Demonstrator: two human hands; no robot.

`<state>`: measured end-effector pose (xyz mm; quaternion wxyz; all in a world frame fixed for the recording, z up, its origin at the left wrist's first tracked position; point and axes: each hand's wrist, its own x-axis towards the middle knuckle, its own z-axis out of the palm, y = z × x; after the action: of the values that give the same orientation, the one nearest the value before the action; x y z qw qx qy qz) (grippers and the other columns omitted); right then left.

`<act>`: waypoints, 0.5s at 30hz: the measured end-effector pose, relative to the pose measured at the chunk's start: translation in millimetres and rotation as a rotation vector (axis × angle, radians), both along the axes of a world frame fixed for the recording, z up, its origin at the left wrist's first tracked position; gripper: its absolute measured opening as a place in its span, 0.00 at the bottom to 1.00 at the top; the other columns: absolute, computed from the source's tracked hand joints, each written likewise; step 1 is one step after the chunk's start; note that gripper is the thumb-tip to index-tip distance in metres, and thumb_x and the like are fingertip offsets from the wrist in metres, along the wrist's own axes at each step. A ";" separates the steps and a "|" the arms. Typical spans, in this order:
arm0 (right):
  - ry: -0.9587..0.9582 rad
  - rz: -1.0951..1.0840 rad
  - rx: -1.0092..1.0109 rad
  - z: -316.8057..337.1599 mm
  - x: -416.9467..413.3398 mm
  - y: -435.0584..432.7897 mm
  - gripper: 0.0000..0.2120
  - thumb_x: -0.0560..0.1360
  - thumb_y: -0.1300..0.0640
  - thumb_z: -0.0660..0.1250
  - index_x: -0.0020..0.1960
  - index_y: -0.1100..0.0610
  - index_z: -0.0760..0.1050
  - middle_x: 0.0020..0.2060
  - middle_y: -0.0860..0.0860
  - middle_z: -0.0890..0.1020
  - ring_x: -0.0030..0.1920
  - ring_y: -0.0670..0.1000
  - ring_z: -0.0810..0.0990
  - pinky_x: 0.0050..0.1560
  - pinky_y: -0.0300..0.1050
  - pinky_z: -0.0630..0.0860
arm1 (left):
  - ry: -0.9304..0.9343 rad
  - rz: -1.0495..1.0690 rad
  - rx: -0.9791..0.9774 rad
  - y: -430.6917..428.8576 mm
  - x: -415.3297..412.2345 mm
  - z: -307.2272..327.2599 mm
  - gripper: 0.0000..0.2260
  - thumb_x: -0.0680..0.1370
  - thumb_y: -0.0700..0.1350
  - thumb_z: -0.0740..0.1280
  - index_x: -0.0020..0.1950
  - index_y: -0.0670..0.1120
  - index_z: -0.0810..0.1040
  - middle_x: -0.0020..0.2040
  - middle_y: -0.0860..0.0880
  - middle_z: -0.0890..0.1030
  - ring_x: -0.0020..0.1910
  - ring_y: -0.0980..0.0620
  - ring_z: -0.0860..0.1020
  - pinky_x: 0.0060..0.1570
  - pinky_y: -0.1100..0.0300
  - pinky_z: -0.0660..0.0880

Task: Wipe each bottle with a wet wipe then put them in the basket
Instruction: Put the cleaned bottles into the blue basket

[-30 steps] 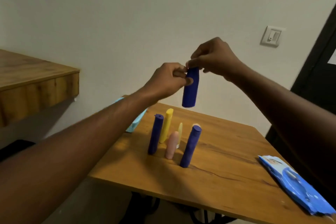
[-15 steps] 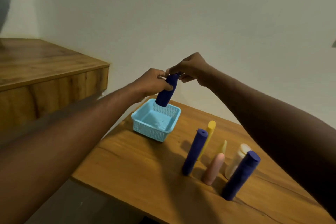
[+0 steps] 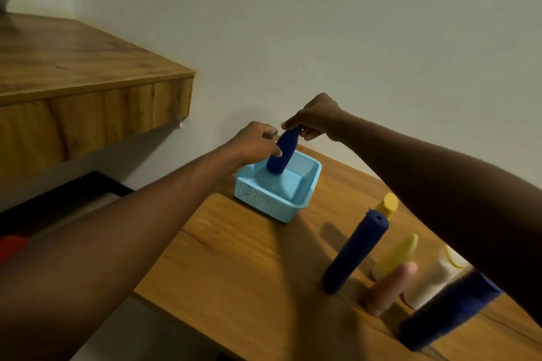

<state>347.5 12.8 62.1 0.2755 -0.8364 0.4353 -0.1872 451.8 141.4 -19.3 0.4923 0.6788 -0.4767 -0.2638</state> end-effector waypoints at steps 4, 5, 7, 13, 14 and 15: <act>0.018 0.008 -0.014 -5.5 7.7 -4.0 0.21 0.67 0.55 0.83 0.52 0.68 0.81 0.43 0.59 0.87 0.37 0.52 0.85 0.32 0.40 0.83 | -0.064 -0.005 0.008 -7.0 7.0 -11.9 0.25 0.75 0.38 0.73 0.71 0.42 0.74 0.71 0.47 0.76 0.67 0.47 0.74 0.60 0.54 0.72; 0.019 0.009 -0.019 -6.5 8.8 -4.9 0.21 0.67 0.55 0.83 0.52 0.67 0.81 0.43 0.59 0.87 0.38 0.52 0.85 0.32 0.40 0.83 | -0.079 -0.003 0.008 -7.9 8.3 -13.7 0.25 0.74 0.39 0.74 0.71 0.42 0.75 0.71 0.47 0.75 0.68 0.47 0.74 0.62 0.53 0.73; 0.016 0.006 -0.028 -8.7 10.5 -6.6 0.22 0.67 0.54 0.83 0.52 0.67 0.81 0.43 0.59 0.87 0.38 0.52 0.85 0.32 0.40 0.83 | -0.098 -0.001 0.001 -8.8 9.2 -16.3 0.26 0.74 0.39 0.74 0.71 0.43 0.74 0.72 0.47 0.74 0.69 0.47 0.74 0.63 0.53 0.73; -0.022 -0.011 -0.070 -13.0 10.4 -4.5 0.20 0.68 0.54 0.82 0.50 0.67 0.82 0.42 0.58 0.86 0.37 0.52 0.85 0.32 0.39 0.83 | -0.147 -0.018 -0.021 -5.2 5.3 -15.1 0.25 0.75 0.38 0.73 0.72 0.44 0.74 0.71 0.45 0.75 0.69 0.46 0.74 0.60 0.55 0.73; -0.032 -0.013 -0.074 -13.5 10.1 -3.1 0.19 0.68 0.54 0.82 0.49 0.67 0.82 0.42 0.58 0.86 0.38 0.52 0.85 0.33 0.40 0.83 | -0.154 -0.017 -0.022 -3.2 5.1 -13.5 0.25 0.75 0.38 0.73 0.72 0.44 0.74 0.71 0.45 0.75 0.70 0.46 0.73 0.60 0.55 0.72; -0.039 -0.015 -0.079 -15.0 9.7 -2.9 0.19 0.69 0.54 0.82 0.49 0.67 0.82 0.43 0.59 0.87 0.38 0.52 0.85 0.35 0.41 0.84 | -0.159 -0.016 -0.022 -2.0 4.5 -12.4 0.26 0.75 0.38 0.73 0.72 0.43 0.73 0.72 0.45 0.75 0.70 0.46 0.73 0.60 0.56 0.72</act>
<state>357.2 9.9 47.1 0.2492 -0.8396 0.4283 -0.2224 456.2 139.4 -31.7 0.4581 0.6883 -0.5228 -0.2077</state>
